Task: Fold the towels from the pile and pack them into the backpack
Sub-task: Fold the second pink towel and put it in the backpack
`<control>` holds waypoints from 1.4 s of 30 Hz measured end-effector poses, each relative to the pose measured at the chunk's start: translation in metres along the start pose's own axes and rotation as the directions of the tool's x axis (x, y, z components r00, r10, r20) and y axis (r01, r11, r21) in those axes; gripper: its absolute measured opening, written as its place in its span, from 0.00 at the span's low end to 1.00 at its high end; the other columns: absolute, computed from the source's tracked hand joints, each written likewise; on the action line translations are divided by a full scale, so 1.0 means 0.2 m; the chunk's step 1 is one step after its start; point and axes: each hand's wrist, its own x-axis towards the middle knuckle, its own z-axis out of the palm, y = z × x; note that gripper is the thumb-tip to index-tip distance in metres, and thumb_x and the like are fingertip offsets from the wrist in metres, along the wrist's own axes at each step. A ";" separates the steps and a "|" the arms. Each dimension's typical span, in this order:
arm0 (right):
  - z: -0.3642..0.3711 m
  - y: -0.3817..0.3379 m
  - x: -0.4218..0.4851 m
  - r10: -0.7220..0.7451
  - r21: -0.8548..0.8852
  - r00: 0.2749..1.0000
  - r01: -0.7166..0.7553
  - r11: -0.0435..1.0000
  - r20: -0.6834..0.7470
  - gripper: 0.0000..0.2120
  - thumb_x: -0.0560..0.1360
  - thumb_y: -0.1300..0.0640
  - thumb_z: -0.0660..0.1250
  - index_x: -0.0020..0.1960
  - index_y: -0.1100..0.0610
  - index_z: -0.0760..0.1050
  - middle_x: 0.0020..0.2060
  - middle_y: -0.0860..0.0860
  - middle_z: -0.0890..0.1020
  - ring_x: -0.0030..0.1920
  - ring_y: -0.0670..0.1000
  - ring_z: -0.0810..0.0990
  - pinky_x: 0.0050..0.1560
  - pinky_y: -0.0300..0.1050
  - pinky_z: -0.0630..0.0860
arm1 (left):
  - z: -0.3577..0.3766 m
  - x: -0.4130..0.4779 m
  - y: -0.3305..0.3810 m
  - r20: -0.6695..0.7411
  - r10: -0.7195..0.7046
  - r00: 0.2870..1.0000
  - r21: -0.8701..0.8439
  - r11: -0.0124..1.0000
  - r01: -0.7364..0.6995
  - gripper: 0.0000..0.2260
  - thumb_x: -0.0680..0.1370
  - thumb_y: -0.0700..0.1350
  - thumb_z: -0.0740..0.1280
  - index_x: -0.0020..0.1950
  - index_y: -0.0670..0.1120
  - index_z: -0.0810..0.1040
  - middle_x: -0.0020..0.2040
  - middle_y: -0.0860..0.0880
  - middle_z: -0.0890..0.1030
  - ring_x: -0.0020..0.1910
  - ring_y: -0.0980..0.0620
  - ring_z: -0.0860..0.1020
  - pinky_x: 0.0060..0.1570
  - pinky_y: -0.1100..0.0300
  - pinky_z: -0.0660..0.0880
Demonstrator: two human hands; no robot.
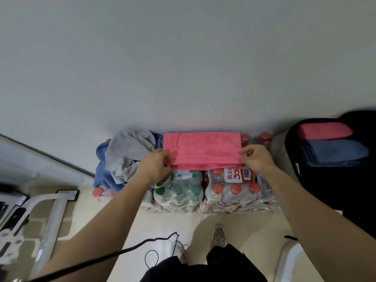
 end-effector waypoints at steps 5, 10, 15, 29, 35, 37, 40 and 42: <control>0.03 0.04 -0.01 -0.068 -0.057 0.998 0.068 0.996 0.001 0.14 0.71 0.66 0.74 0.53 0.54 0.82 0.51 0.51 0.81 0.43 0.45 0.81 0.36 0.33 0.73 | 0.01 -0.01 0.00 -0.004 0.050 0.999 0.149 0.988 -0.049 0.09 0.70 0.43 0.67 0.49 0.45 0.75 0.45 0.47 0.76 0.39 0.42 0.77 0.33 0.52 0.76; 0.06 0.06 -0.01 -0.103 -0.131 0.994 0.105 0.986 0.026 0.14 0.70 0.65 0.74 0.53 0.53 0.82 0.54 0.51 0.81 0.44 0.45 0.81 0.40 0.33 0.74 | 0.00 -0.01 0.02 0.089 0.052 0.995 0.279 0.957 -0.075 0.11 0.72 0.46 0.65 0.53 0.46 0.76 0.48 0.49 0.74 0.44 0.44 0.77 0.35 0.53 0.76; 0.06 -0.01 -0.01 -0.177 -0.504 0.984 0.148 0.851 -0.010 0.09 0.72 0.51 0.72 0.53 0.49 0.81 0.54 0.52 0.72 0.52 0.53 0.75 0.51 0.45 0.77 | -0.03 0.07 0.10 0.029 0.033 0.999 0.344 0.938 -0.041 0.18 0.74 0.60 0.60 0.49 0.49 0.81 0.52 0.48 0.76 0.52 0.46 0.73 0.47 0.51 0.73; 0.28 -0.01 0.24 -0.447 -0.728 0.805 0.568 0.385 0.391 0.32 0.81 0.37 0.39 0.79 0.49 0.33 0.78 0.53 0.35 0.79 0.53 0.36 0.78 0.55 0.38 | 0.02 0.46 0.04 -0.213 -0.248 0.945 -0.011 0.968 0.251 0.12 0.80 0.50 0.62 0.56 0.42 0.75 0.56 0.41 0.78 0.55 0.38 0.74 0.50 0.44 0.74; 0.26 0.05 0.26 -0.465 -0.759 0.804 0.550 0.348 0.369 0.36 0.78 0.33 0.39 0.80 0.51 0.39 0.80 0.56 0.42 0.79 0.57 0.40 0.78 0.60 0.45 | 0.02 0.42 0.11 -0.192 -0.392 0.900 -0.310 0.894 0.323 0.18 0.79 0.53 0.66 0.60 0.41 0.69 0.54 0.39 0.80 0.54 0.37 0.77 0.46 0.50 0.72; 0.27 0.00 0.24 -0.530 -0.746 0.771 0.573 0.339 0.352 0.36 0.78 0.34 0.42 0.81 0.52 0.48 0.80 0.57 0.51 0.79 0.58 0.49 0.78 0.61 0.48 | 0.01 0.40 0.09 -0.079 -0.487 0.870 -0.359 0.828 0.431 0.27 0.76 0.56 0.70 0.64 0.39 0.68 0.59 0.40 0.78 0.58 0.38 0.76 0.52 0.49 0.74; 0.28 -0.05 0.24 -0.568 -0.722 0.721 0.627 0.291 0.397 0.34 0.79 0.34 0.41 0.80 0.50 0.48 0.80 0.54 0.51 0.79 0.56 0.48 0.78 0.59 0.46 | 0.01 0.36 0.08 0.060 -0.550 0.833 -0.348 0.771 0.534 0.28 0.73 0.56 0.73 0.63 0.40 0.69 0.56 0.43 0.79 0.56 0.42 0.78 0.51 0.51 0.76; 0.30 -0.04 0.25 -0.517 -0.720 0.725 0.641 0.265 0.455 0.34 0.79 0.33 0.40 0.80 0.47 0.38 0.80 0.53 0.41 0.79 0.55 0.40 0.78 0.58 0.41 | 0.00 0.35 0.09 0.096 -0.555 0.826 -0.373 0.749 0.547 0.22 0.73 0.54 0.74 0.57 0.41 0.74 0.49 0.46 0.79 0.50 0.44 0.79 0.45 0.53 0.76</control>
